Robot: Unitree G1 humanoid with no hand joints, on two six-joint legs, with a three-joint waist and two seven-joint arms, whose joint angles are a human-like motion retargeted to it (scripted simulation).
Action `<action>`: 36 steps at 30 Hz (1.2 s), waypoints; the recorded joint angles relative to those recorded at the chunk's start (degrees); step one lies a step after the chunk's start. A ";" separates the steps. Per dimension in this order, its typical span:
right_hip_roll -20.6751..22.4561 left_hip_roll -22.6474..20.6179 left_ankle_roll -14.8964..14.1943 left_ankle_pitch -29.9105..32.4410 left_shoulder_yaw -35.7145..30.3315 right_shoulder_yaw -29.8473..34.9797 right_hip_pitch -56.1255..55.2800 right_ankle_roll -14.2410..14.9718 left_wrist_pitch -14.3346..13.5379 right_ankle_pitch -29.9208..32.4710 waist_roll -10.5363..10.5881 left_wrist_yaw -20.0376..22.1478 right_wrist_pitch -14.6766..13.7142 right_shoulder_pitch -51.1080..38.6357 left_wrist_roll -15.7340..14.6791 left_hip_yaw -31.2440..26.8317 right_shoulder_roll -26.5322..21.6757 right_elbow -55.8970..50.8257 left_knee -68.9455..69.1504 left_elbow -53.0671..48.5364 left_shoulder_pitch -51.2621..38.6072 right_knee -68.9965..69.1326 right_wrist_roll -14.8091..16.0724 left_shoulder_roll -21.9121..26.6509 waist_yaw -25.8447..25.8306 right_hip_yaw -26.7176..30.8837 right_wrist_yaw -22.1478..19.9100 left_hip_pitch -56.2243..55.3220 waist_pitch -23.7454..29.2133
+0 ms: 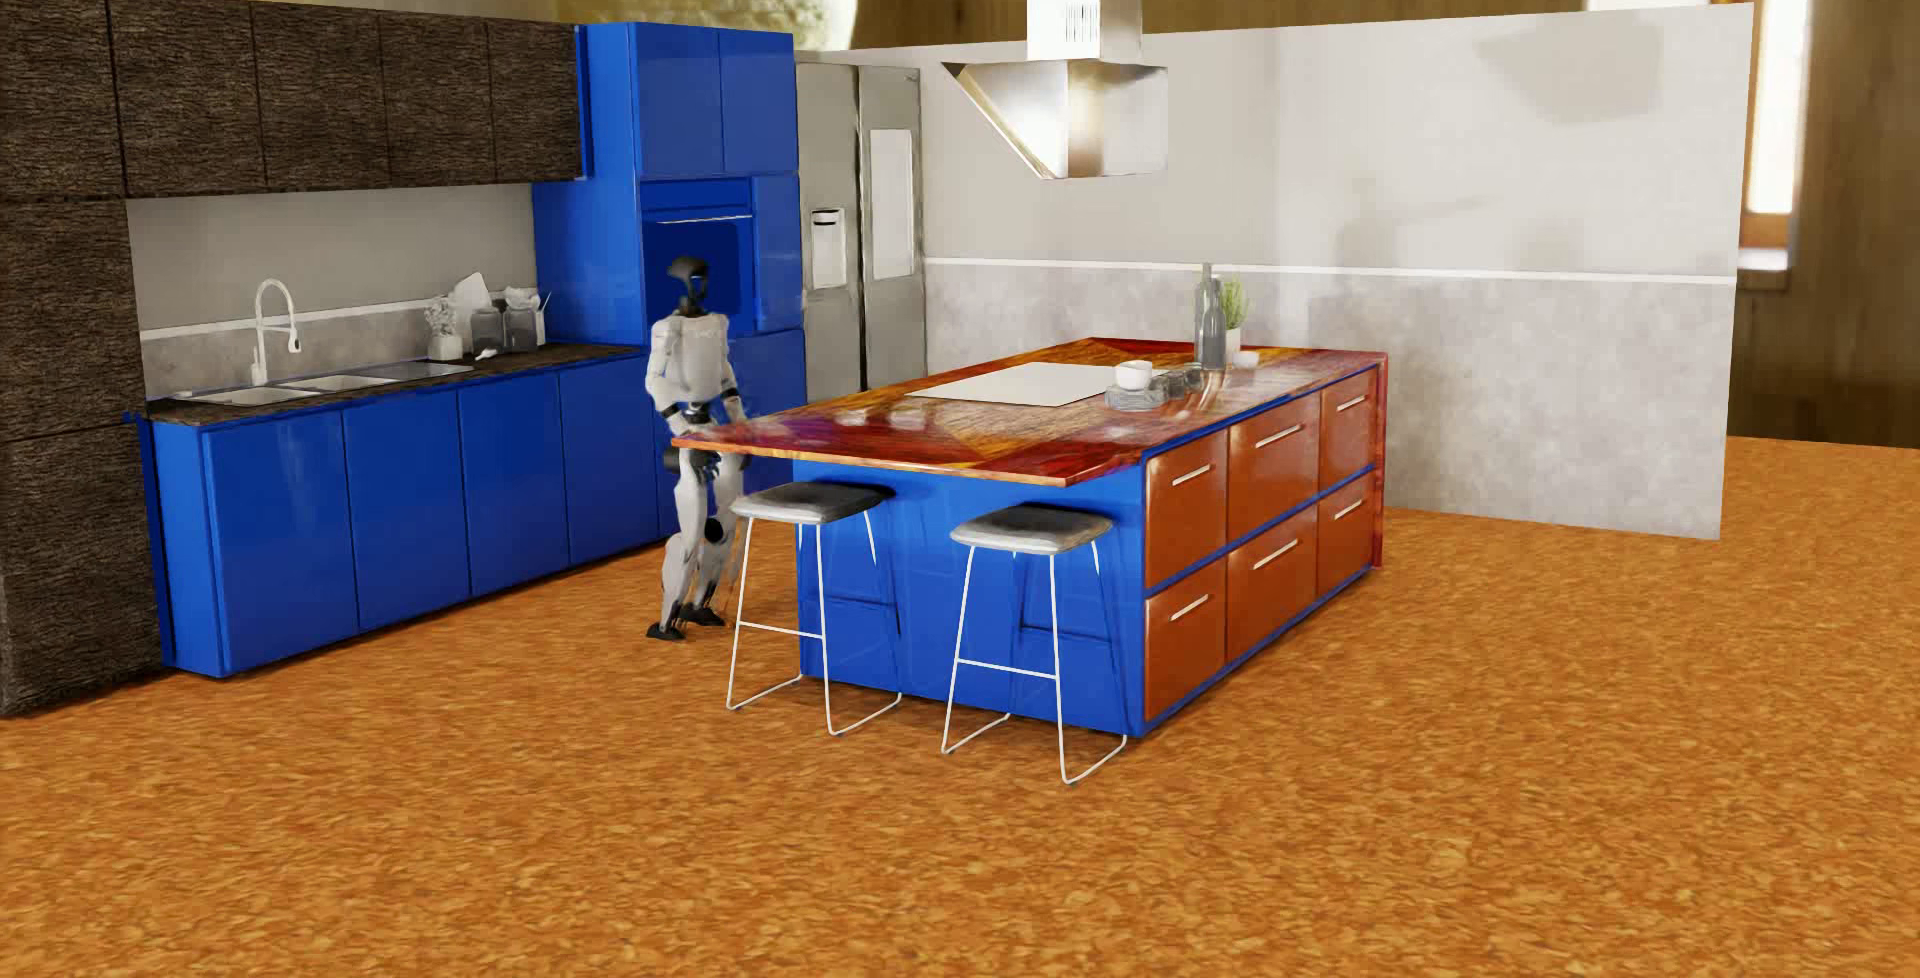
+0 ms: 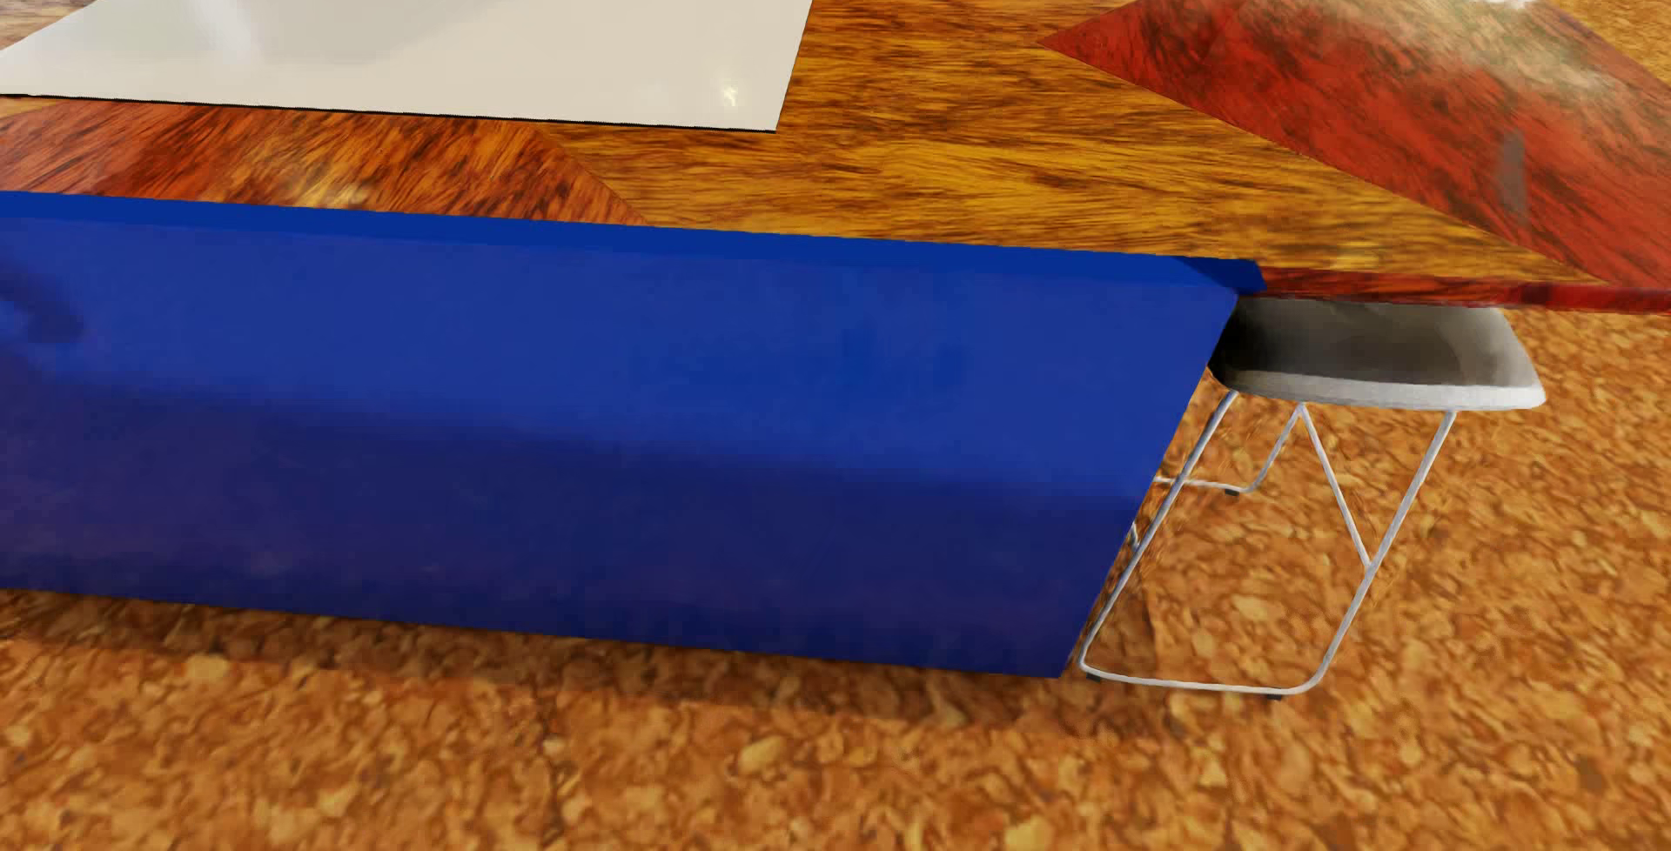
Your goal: Reach out
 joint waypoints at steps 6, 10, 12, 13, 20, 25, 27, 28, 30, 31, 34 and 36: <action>-0.32 0.06 0.00 1.68 -2.27 4.83 -0.87 0.00 0.00 0.48 -0.22 0.00 0.00 -3.06 0.00 0.00 0.66 0.45 -0.50 3.36 -0.02 -0.65 0.00 0.92 1.80 0.00 0.00 -1.12 0.79; -0.14 0.30 0.00 6.43 -10.00 9.52 -1.38 0.00 0.00 0.66 -0.43 0.00 0.00 -22.61 0.00 0.00 0.34 13.00 -4.67 6.20 -4.94 -0.63 0.00 1.52 5.86 0.00 0.00 -0.12 2.67; -0.25 0.12 0.00 8.71 -11.60 2.09 -2.10 0.00 0.00 0.10 -1.67 0.00 0.00 -38.55 0.00 0.00 -1.69 12.06 -5.44 4.92 -6.47 -0.70 0.00 2.94 7.93 0.00 0.00 -0.70 2.38; -0.03 0.37 0.00 11.05 -9.77 -2.17 -1.01 0.00 0.00 0.15 -2.96 0.00 0.00 -48.74 0.00 0.00 -0.92 15.12 -7.26 3.37 -6.21 -0.57 0.00 4.81 8.32 0.00 0.00 0.86 3.71; 0.32 0.29 0.00 8.74 -5.28 -7.51 -1.08 0.00 0.00 3.15 -10.78 0.00 0.00 -88.59 0.00 0.00 -14.76 19.70 -7.59 3.36 -9.13 -1.12 0.00 10.15 10.06 0.00 0.00 0.74 3.01; 0.26 0.32 0.00 11.13 -8.38 -1.66 -0.46 0.00 0.00 -0.13 -12.74 0.00 0.00 -93.82 0.00 0.00 -14.48 22.20 -8.12 6.74 -9.72 -1.18 0.00 11.25 13.78 0.00 0.00 1.39 2.77; 0.36 0.38 0.00 11.95 -8.87 1.26 -0.19 0.00 0.00 -0.78 -12.70 0.00 0.00 -92.89 0.00 0.00 -12.99 24.02 -8.28 7.79 -9.73 -1.16 0.00 10.94 14.73 0.00 0.00 1.68 2.88; 0.38 0.38 0.00 11.77 -8.84 2.08 -0.09 0.00 0.00 -0.84 -12.76 0.00 0.00 -92.99 0.00 0.00 -12.53 24.70 -8.19 7.73 -9.60 -1.14 0.00 10.90 14.84 0.00 0.00 1.72 2.87; 0.46 0.44 0.00 11.31 -8.39 1.71 0.09 0.00 0.00 -0.88 -12.65 0.00 0.00 -93.65 0.00 0.00 -12.03 24.41 -8.03 6.74 -9.18 -1.23 0.00 10.72 14.88 0.00 0.00 1.72 2.89; 0.45 0.44 0.00 11.26 -8.13 1.46 0.14 0.00 0.00 -0.95 -12.54 0.00 0.00 -93.80 0.00 0.00 -11.78 24.36 -8.07 6.17 -8.97 -1.26 0.00 10.64 14.99 0.00 0.00 1.77 2.92; 0.28 0.29 0.00 11.35 -7.82 0.75 0.14 0.00 0.00 -1.07 -12.44 0.00 0.00 -94.11 0.00 0.00 -11.49 24.19 -8.10 5.33 -8.84 -1.34 0.00 10.43 15.56 0.00 0.00 1.69 2.95; 0.21 0.24 0.00 11.47 -7.53 0.17 0.17 0.00 0.00 -1.09 -12.30 0.00 0.00 -94.20 0.00 0.00 -11.64 24.21 -8.33 5.44 -8.91 -1.43 0.00 10.17 15.68 0.00 0.00 1.74 2.96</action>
